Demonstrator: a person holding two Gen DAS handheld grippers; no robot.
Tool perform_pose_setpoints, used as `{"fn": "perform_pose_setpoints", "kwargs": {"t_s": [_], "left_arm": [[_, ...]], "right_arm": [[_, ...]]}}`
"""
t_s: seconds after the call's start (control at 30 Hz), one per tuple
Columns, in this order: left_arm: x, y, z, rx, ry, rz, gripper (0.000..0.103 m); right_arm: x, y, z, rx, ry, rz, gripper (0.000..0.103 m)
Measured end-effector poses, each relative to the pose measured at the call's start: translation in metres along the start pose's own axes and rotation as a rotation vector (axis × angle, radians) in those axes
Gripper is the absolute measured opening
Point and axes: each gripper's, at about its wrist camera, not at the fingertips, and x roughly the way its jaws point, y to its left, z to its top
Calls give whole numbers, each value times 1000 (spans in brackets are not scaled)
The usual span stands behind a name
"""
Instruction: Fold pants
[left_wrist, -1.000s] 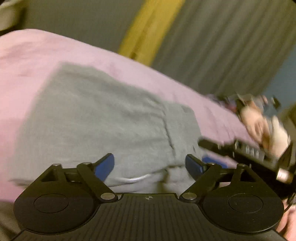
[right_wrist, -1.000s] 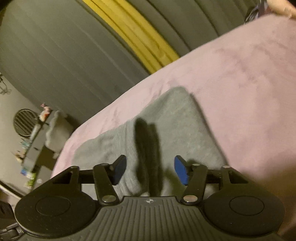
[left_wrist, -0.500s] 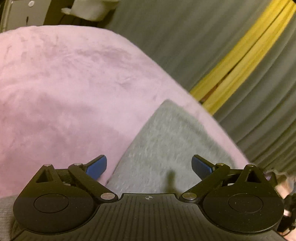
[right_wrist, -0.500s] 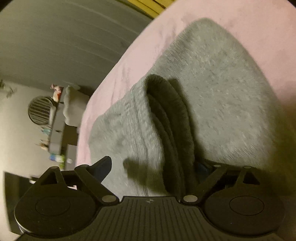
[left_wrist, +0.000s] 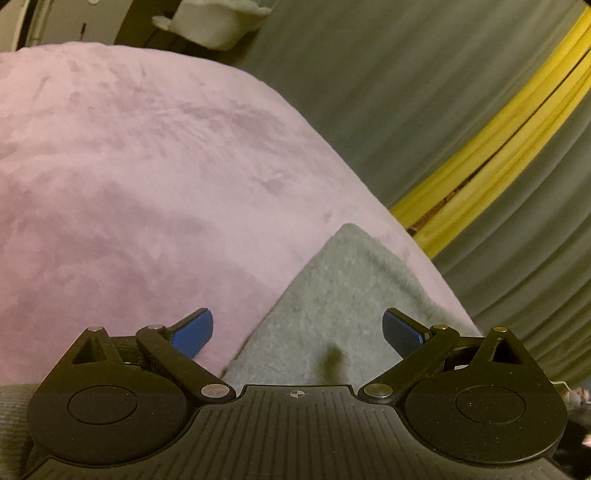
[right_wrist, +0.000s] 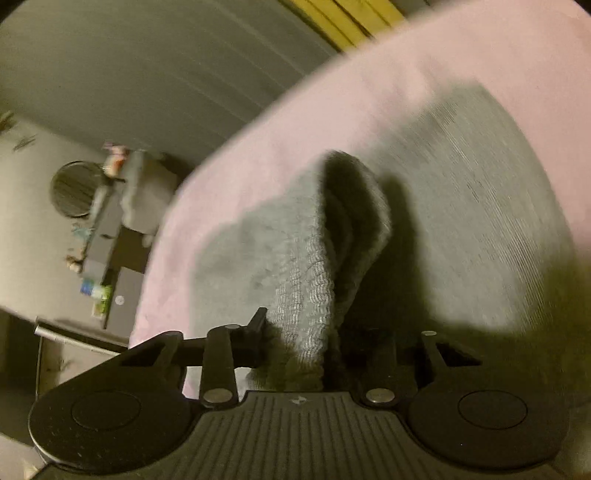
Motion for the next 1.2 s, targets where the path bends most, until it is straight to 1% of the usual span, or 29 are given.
{"fn": "perform_pose_setpoints", "kwargs": {"t_s": [0.1, 0.13, 0.2, 0.27, 0.33, 0.47, 0.57, 0.6, 0.63, 0.67, 0.7, 0.77, 0.8, 0.83, 0.9, 0.97, 1.0, 1.03, 1.07, 1.1, 1.17, 1.2], "left_arm": [[-4, -1, -1, -1, -5, 11, 101], [-3, -1, -1, 3, -5, 14, 101], [-2, -3, -1, 13, -3, 19, 101], [-2, -4, -2, 22, 3, 19, 101], [-1, -6, -2, 34, 12, 18, 101], [-1, -9, -3, 63, 23, 11, 101], [-1, -12, -4, 84, 30, 11, 101], [0, -13, -4, 89, 34, 16, 101], [1, -14, -4, 94, 38, 23, 101], [2, -14, -4, 100, 42, 29, 101], [3, -16, -4, 107, 49, 32, 101], [6, -20, -6, 131, 75, 31, 101], [8, -23, -7, 150, 87, 26, 101], [10, -28, -9, 176, 95, 21, 101], [11, -42, -17, 244, 82, 9, 101], [12, -57, -27, 331, 72, -1, 101], [15, -64, -32, 375, 83, -3, 101], [18, -70, -37, 413, 104, -5, 101], [22, -74, -41, 446, 129, 1, 101], [27, -76, -44, 471, 157, 24, 101], [40, -75, -48, 491, 220, 104, 101], [46, -74, -49, 485, 255, 138, 101]], "right_arm": [[-33, 31, 7, -71, -84, 86, 34], [-42, 38, 10, -81, -105, 103, 34], [-59, 47, 17, -80, -138, 125, 34], [-72, 45, 24, -58, -160, 144, 34], [-80, 40, 26, -50, -173, 137, 34], [-91, 19, 24, -15, -181, 81, 34], [-92, 1, 19, -5, -179, 43, 34], [-94, -5, 17, -14, -169, 21, 36], [-91, -11, 17, -32, -148, -19, 42], [-90, -17, 14, -57, -126, -108, 47], [-88, -20, 11, -83, -139, -223, 54], [-89, -21, 3, -127, -185, -361, 54], [-89, -22, 0, -129, -200, -392, 54], [-90, -22, -4, -129, -213, -387, 54], [-86, -13, -12, -166, -227, -345, 54], [-83, 2, -22, -256, -257, -323, 53], [-81, 7, -27, -310, -271, -310, 49], [-75, 16, -32, -366, -276, -299, 40], [-68, 23, -36, -418, -266, -281, 36], [-61, 28, -39, -448, -245, -263, 32], [-43, 29, -47, -473, -190, -236, 32], [-35, 26, -51, -475, -153, -242, 31]]}}
